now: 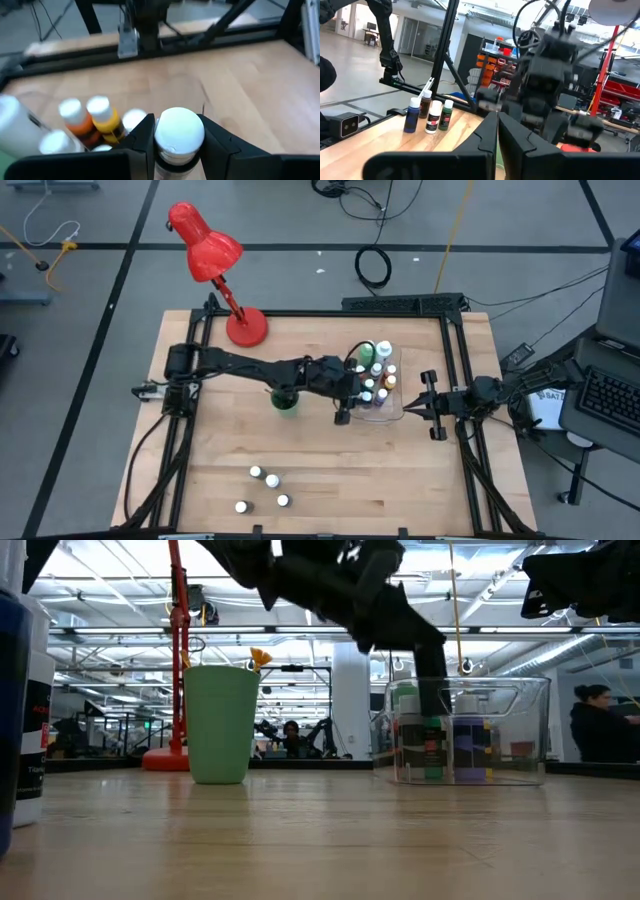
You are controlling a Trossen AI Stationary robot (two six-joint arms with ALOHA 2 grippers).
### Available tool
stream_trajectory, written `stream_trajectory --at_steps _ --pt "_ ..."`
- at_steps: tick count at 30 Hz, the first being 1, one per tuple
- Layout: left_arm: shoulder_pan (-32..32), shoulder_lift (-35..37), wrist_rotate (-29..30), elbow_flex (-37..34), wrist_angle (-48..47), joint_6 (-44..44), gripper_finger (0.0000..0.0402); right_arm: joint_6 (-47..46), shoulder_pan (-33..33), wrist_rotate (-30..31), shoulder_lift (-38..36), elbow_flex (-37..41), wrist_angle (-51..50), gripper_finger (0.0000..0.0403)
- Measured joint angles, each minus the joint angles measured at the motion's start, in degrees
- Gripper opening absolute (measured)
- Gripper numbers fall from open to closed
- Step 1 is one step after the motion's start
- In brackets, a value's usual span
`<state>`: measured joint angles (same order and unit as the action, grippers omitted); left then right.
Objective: Pick & Place Paint Supplies
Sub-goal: Put the top small black paint bottle into the transparent bin
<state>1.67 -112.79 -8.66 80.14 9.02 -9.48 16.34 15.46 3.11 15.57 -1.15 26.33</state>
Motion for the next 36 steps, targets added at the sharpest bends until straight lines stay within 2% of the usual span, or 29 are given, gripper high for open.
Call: stream_trajectory --at_steps 10,18,25,36 --pt "0.68 -5.57 0.66 0.02 0.85 0.25 0.0101 -0.09 0.01 0.02 0.00 0.00 0.02 0.0009" --pt "1.47 -6.84 0.96 0.07 1.71 0.46 0.0101 -0.09 0.00 0.02 0.00 0.00 0.02 0.0009" --pt "1.47 -6.83 1.15 0.07 0.89 0.99 0.0140 -0.15 0.00 0.02 0.00 0.00 0.02 0.0009" --pt "1.53 -6.80 -1.20 0.11 -2.09 4.05 0.0162 -0.17 0.02 0.02 0.00 0.00 0.02 0.0009"
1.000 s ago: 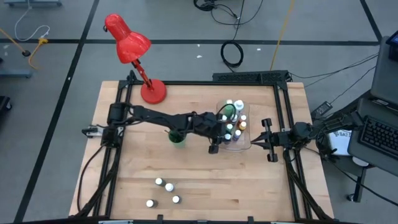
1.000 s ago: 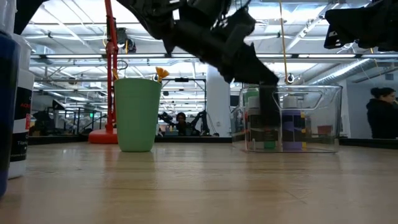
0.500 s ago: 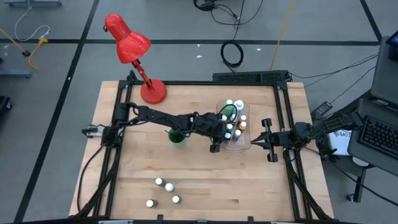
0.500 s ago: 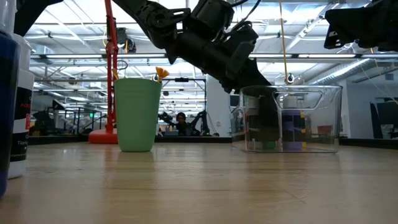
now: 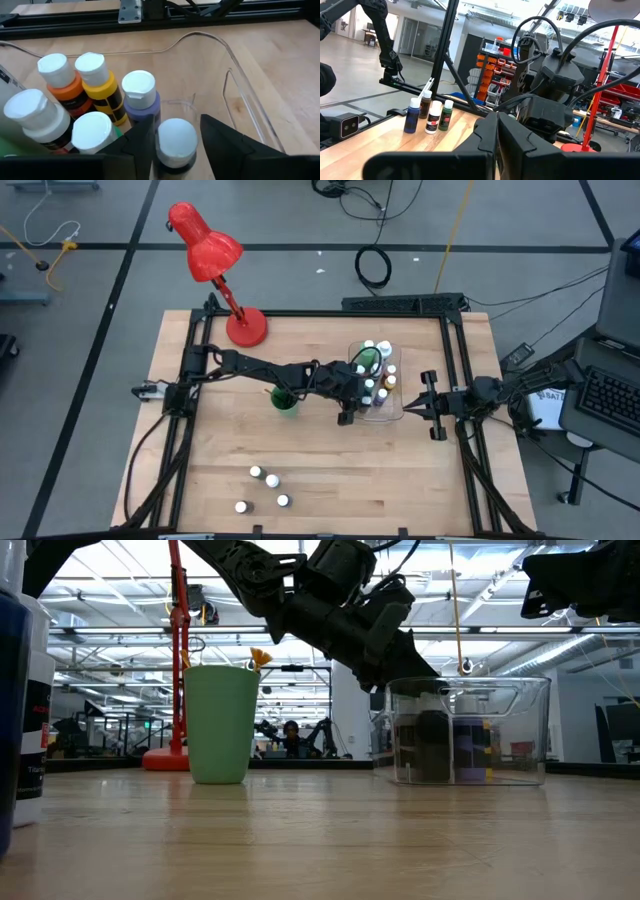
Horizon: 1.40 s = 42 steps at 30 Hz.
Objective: Pick & Place Paint Supplies
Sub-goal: Put the top small black paint bottle into the transparent bin, then put the small blue paint bottle into the transparent bin
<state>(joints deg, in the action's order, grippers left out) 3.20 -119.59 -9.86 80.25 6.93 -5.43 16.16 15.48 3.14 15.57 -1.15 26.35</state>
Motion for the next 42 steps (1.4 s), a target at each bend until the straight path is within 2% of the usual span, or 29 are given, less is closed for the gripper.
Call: stream_trajectory --at_steps 7,13,16,20,22,26,28,31,33,35,37,42 --pt "-0.03 0.51 -0.27 -0.08 1.49 -2.68 0.0207 -0.02 -0.02 0.00 0.00 0.00 0.00 0.0009" --pt "-0.88 5.76 -0.19 -0.24 -0.31 -6.51 0.0230 -0.02 -0.02 0.00 -0.02 0.00 0.00 0.0009" --pt "-1.19 10.81 -0.21 -0.24 -6.55 -5.97 0.0231 -0.02 -0.02 0.00 -0.02 0.00 -0.04 0.0009" --pt "-2.99 20.36 0.43 -0.24 -22.76 -2.81 0.0231 -0.04 -0.02 0.00 -0.02 0.00 -0.45 0.0009" --pt "-6.11 25.68 4.14 -1.61 -28.08 -3.21 0.0223 -0.04 0.00 0.00 0.03 0.00 -0.88 0.0009" --pt "-15.65 37.53 16.14 -11.12 -25.15 -2.76 0.0193 -0.03 0.00 0.01 0.08 -0.01 -0.95 0.0009" --pt "-20.16 44.71 24.01 -15.97 -22.84 -1.23 0.0176 -0.01 0.00 0.00 0.10 -0.01 -0.94 0.0009" --pt "-26.55 56.51 37.61 -26.20 -23.70 3.69 0.0150 -0.02 -0.02 0.04 0.11 0.00 -0.92 0.0009" --pt "-29.36 63.98 43.29 -34.20 -24.37 8.09 0.0133 -0.01 -0.01 0.04 0.11 0.00 -0.87 0.0009" --pt "-31.12 71.73 44.89 -42.41 -25.17 13.31 0.0118 0.03 0.00 0.15 0.10 0.00 -0.82 0.0009" --pt "-32.39 78.60 42.52 -50.03 -20.52 15.75 0.0102 0.09 0.00 0.23 0.11 -0.01 -0.83 0.0009" --pt "-34.14 87.81 33.80 -64.55 -4.95 9.08 0.0057 0.15 -0.02 0.24 0.11 0.00 0.05 0.0009"
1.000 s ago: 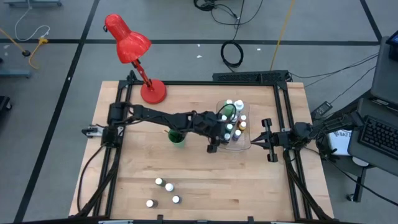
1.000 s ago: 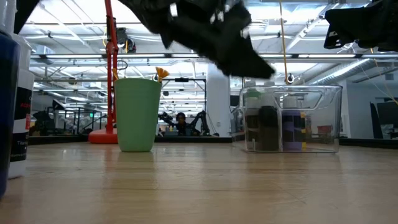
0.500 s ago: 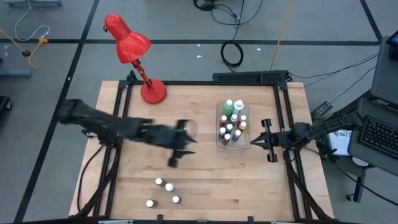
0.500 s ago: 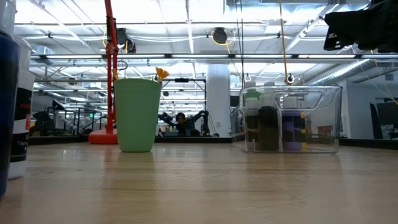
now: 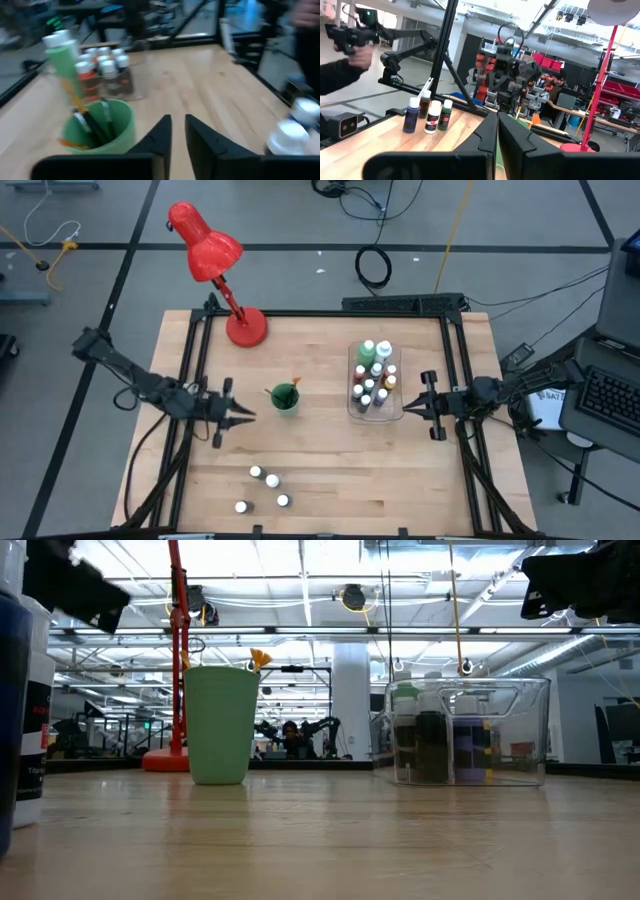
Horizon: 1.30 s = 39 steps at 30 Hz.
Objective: Pick & Place Paint Supplies
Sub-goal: Put the small blue paint bottle into the transparent bin
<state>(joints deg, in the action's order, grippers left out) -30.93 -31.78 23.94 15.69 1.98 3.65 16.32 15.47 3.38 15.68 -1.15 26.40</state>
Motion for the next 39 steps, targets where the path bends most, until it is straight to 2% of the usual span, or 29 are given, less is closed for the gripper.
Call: stream_trajectory --at_steps 4,6,13,20,25,29,36,39 --pt "-0.40 1.89 -4.66 -5.68 5.98 -3.84 0.0013 0.74 0.01 0.00 0.04 0.00 -0.05 0.0009" --pt "-0.38 1.83 -5.98 -6.99 6.78 -3.99 0.0004 1.09 0.02 0.00 0.23 0.02 -0.08 0.0009" --pt "-0.39 1.87 -6.49 -7.12 7.65 -1.62 0.0029 1.33 0.01 0.01 1.79 0.02 -0.07 0.0009" --pt "-0.38 1.85 -6.65 -7.12 6.89 1.92 0.0033 1.33 0.02 0.00 2.03 0.02 1.47 0.0009" --pt "-0.70 1.79 -11.91 -7.12 5.34 -0.21 0.0033 0.83 0.01 -0.21 2.02 0.02 2.93 0.0009" --pt "-1.66 1.80 -11.55 -8.01 5.66 -0.78 0.0033 0.64 0.02 -0.22 2.03 0.02 3.18 0.0009" --pt "-1.84 1.78 -10.38 -9.63 5.44 -0.69 0.0033 -7.84 0.02 -0.40 2.07 0.02 4.13 0.0009" --pt "-1.84 1.78 -10.37 -9.63 5.55 -0.74 0.0033 -14.94 0.14 2.75 4.64 0.02 8.85 0.0009"
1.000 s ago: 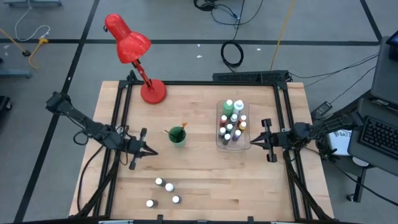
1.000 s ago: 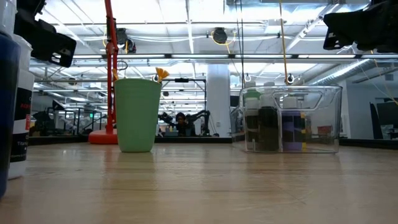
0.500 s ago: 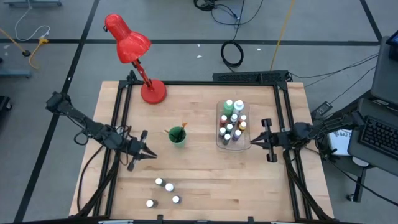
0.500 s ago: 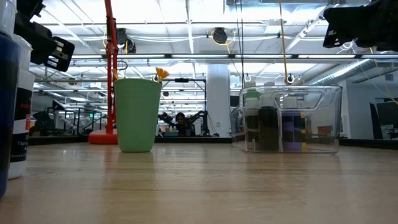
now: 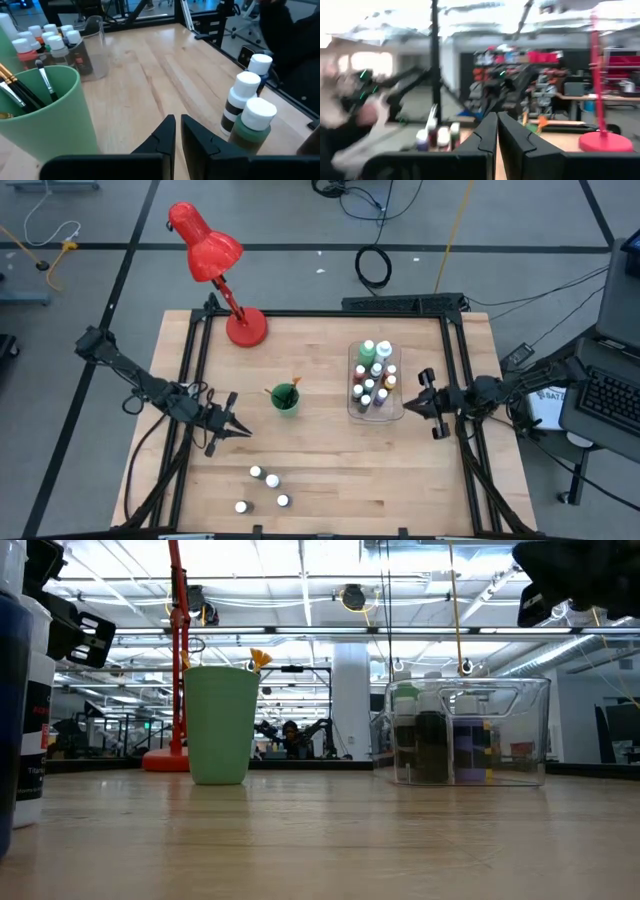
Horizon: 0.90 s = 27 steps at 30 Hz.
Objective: Pick & Place Paint Supplies
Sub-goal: Put the small blue paint bottle into the transparent bin
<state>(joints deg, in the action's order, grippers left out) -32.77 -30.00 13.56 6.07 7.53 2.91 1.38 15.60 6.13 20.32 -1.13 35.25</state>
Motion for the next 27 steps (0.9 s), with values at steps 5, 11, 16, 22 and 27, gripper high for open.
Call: stream_trajectory --at_steps 5,11,16,22,27 --pt "0.00 0.00 3.50 0.00 0.00 -0.98 0.0033 -1.80 3.48 5.67 12.68 -3.53 8.17 0.0003" --pt "0.00 0.00 7.01 0.00 0.04 -0.76 0.0033 0.87 9.31 10.36 37.77 -20.31 10.36 0.0001" --pt "0.00 0.00 6.11 0.00 -0.42 -1.40 0.0033 7.64 12.65 10.11 57.65 -35.78 9.65 0.0003" --pt "0.00 0.02 5.99 0.00 -0.49 -5.47 0.0033 9.98 14.28 10.11 75.39 -50.26 7.77 0.0058" --pt "0.00 0.02 5.97 0.00 -0.46 -8.11 0.0033 2.53 14.42 9.35 85.40 -59.21 12.77 0.0147"
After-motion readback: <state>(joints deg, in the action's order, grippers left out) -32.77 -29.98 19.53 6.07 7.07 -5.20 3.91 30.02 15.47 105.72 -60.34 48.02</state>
